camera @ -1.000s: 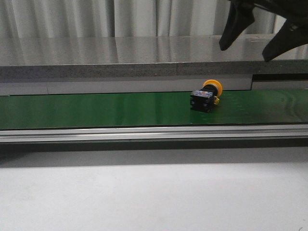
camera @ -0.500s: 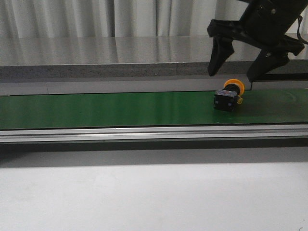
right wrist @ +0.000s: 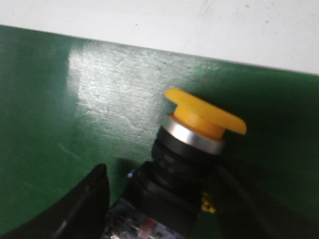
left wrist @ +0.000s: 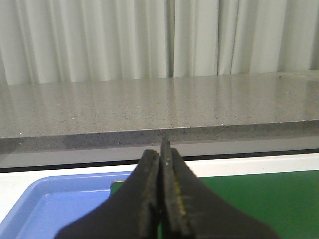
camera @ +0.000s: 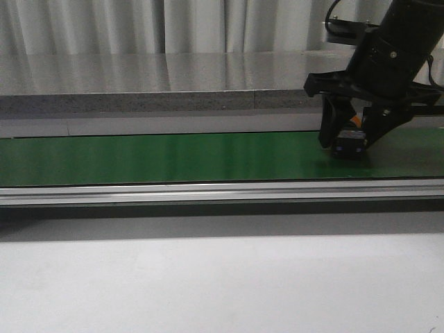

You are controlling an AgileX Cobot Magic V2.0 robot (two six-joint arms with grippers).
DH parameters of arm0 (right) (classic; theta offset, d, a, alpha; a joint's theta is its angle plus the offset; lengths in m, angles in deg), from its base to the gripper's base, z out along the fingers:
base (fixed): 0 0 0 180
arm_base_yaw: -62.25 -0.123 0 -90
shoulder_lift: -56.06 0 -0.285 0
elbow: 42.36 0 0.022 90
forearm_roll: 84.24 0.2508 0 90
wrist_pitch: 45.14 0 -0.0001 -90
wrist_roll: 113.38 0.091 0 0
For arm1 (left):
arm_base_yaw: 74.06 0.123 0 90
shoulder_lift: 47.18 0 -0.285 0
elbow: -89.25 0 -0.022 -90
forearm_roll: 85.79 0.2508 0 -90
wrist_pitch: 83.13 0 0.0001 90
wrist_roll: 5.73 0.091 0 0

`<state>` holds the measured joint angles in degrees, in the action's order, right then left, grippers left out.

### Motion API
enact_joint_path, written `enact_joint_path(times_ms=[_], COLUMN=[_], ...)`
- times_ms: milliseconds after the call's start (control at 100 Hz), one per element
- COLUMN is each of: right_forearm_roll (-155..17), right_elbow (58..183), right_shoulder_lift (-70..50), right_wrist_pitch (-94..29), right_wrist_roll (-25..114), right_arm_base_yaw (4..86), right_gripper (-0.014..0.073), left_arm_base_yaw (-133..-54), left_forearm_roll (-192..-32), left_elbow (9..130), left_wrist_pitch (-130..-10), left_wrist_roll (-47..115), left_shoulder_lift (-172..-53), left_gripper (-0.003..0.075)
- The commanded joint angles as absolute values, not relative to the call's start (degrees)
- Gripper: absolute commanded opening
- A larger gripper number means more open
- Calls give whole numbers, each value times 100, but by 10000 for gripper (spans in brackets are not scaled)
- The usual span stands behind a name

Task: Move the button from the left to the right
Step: 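Close the right gripper on the button and lift it off, then carry the button over the green tray and lower it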

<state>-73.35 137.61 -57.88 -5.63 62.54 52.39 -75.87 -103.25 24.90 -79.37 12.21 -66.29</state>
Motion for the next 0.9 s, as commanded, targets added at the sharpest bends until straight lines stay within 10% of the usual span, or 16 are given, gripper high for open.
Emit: enact_joint_path(times_ms=[0,360,890], right_forearm_roll=[-7340,-8015,-6507], right_elbow=[14010,15020,15132], right_shoulder_lift=[-5535,-5170,-5036], right_wrist_pitch=[-502,371,538], right_wrist_roll=[6244,5913,2789], right_arm_base_yaw=[5256,5661,8410], right_gripper=[188,101,101], left_arm_base_yaw=[-7622,-7622,-7622], left_forearm_roll=[-10394,-10394,-10394], left_elbow=[2644,2644,2644], left_wrist_pitch=[-8381,-8381,-8381], left_wrist_roll=[1195,1195,1195], left_shoulder_lift=[-6682,-6682,-6682], left_gripper=[-20,-20,-20])
